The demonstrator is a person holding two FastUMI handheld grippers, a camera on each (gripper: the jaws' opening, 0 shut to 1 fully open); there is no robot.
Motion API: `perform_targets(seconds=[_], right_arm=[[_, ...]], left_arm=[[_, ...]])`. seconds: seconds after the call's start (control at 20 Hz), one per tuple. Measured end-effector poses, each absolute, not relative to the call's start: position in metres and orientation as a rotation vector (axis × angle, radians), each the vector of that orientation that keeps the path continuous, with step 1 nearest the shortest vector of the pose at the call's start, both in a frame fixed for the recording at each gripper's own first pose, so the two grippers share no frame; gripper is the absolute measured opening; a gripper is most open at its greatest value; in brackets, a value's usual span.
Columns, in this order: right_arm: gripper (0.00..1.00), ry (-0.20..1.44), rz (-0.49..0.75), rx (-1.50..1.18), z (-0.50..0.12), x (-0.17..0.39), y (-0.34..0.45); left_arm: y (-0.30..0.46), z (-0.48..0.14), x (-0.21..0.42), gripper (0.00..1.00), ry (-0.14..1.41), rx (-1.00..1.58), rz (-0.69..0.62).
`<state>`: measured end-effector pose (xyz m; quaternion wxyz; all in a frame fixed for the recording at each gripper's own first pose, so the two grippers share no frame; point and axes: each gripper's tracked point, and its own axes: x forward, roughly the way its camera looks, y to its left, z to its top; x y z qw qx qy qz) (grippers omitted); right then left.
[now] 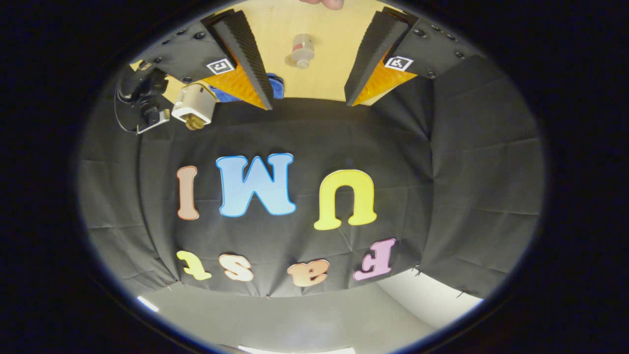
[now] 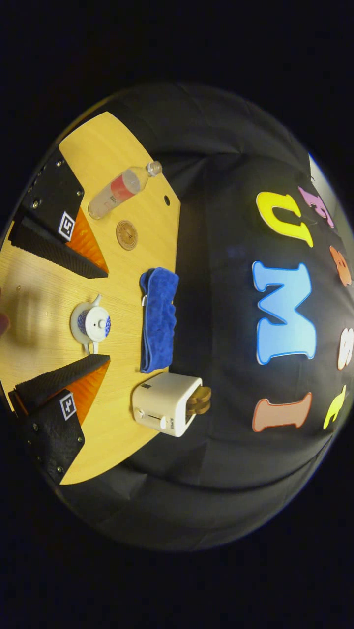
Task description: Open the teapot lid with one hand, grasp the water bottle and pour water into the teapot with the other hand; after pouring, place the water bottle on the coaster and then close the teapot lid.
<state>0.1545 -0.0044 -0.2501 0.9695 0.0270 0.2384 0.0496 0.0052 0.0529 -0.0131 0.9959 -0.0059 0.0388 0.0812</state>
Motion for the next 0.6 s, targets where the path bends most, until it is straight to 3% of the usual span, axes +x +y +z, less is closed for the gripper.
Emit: perform_targets(seconds=[0.4, 0.6], right_arm=[[0.96, 0.504, 0.099, 0.026, -0.297, 0.205, -0.011], [0.78, 0.499, 0.114, 0.009, -0.306, 0.215, -0.006]], left_arm=[[0.041, -0.042, 0.011, 1.0, 0.164, -0.011, 0.208], [0.038, -0.049, 0.014, 1.0, 0.185, 0.011, 0.215]])
